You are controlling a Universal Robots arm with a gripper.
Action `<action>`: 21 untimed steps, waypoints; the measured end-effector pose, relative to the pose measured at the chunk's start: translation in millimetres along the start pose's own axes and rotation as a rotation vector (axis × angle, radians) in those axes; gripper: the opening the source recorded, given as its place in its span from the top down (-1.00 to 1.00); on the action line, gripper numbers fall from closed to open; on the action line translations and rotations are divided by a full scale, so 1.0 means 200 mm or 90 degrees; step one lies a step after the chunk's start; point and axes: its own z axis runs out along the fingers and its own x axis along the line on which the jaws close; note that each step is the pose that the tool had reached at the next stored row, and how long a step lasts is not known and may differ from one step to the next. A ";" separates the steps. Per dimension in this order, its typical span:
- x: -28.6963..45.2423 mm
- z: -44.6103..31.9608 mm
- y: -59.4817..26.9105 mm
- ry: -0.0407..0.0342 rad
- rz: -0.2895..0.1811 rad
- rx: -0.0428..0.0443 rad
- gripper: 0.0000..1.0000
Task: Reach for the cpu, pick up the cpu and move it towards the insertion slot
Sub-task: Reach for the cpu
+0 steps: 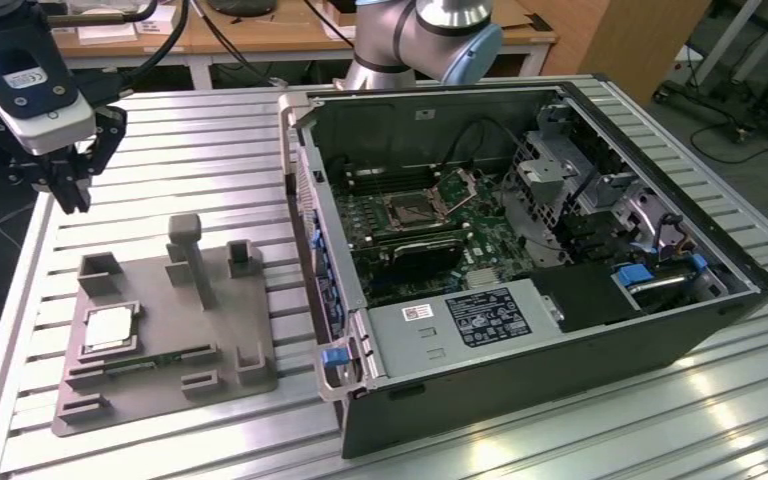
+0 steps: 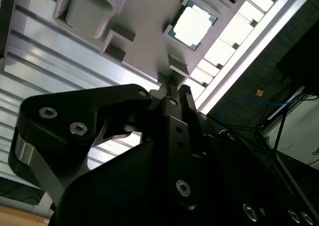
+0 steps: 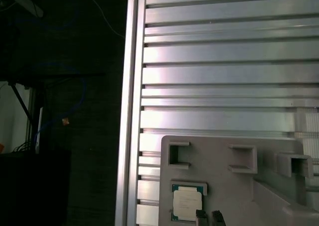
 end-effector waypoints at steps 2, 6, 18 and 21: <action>0.000 0.000 0.000 0.0000 0.000 0.0000 0.50; 0.000 0.000 0.000 0.0000 0.000 0.0000 0.50; 0.000 0.002 -0.001 0.0000 0.000 0.0000 0.33; 0.000 0.003 -0.001 0.0000 0.000 0.0000 0.20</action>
